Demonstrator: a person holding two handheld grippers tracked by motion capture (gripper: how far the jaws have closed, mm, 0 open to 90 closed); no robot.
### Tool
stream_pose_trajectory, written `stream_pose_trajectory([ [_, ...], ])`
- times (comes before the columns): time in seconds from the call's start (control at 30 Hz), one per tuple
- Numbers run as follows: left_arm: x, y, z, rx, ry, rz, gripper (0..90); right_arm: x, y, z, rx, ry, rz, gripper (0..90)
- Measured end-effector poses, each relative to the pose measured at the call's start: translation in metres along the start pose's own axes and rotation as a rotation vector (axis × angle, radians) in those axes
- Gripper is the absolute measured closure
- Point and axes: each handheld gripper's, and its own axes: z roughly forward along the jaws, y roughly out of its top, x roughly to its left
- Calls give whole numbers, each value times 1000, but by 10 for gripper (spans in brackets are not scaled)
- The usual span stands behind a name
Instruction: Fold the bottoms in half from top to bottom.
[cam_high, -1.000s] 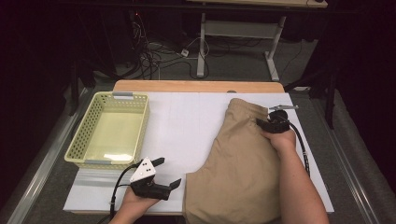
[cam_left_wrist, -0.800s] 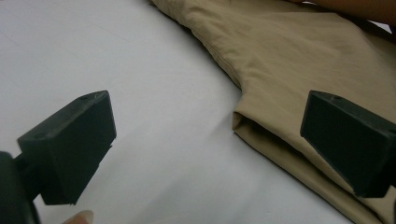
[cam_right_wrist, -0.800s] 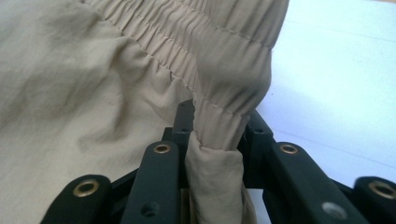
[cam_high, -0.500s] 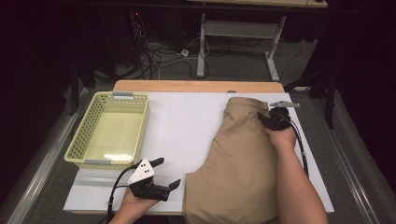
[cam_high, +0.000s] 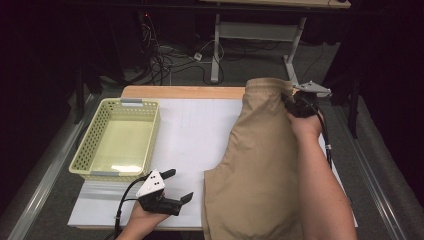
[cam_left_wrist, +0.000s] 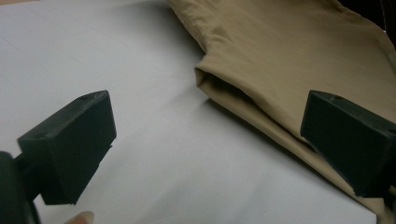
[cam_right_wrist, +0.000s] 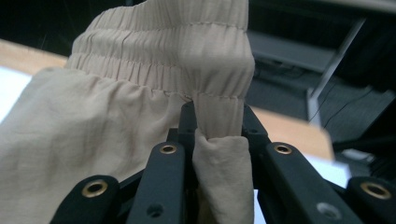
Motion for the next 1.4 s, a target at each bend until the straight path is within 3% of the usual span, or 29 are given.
stream_pose_trajectory([
  [0.17, 0, 0, 0, -1, -2, -5, 30, -4, 15, -12, -49, -16, -5, 771],
  [0.43, -1, 0, 0, 0, 10, 1, 30, -5, -26, -18, -25, -6, 3, 770],
  [0.57, -1, 0, 0, 2, 13, -1, 30, -3, -40, -27, -33, 10, -18, 770],
  [0.87, -1, 1, 1, 17, 28, -18, 33, 9, -46, -74, -114, 53, -51, 769],
  [0.93, -2, 2, 2, 21, 48, -14, 78, 12, -48, -85, -129, 56, -55, 768],
  [1.0, -5, 4, 4, 50, 60, -29, 185, 14, -51, -93, -145, 63, -58, 767],
  [1.07, -13, 8, 10, 78, 23, -42, 315, 19, -55, -102, -156, 74, -71, 764],
  [1.17, -36, 17, 25, 151, -45, 5, 465, 25, -61, -111, -165, 91, -81, 763],
  [1.3, -60, 23, 40, 224, -145, 22, 589, 31, -69, -118, -162, 110, -82, 762],
  [1.4, -73, 23, 40, 245, -176, 47, 649, 35, -73, -124, -161, 118, -95, 760],
])
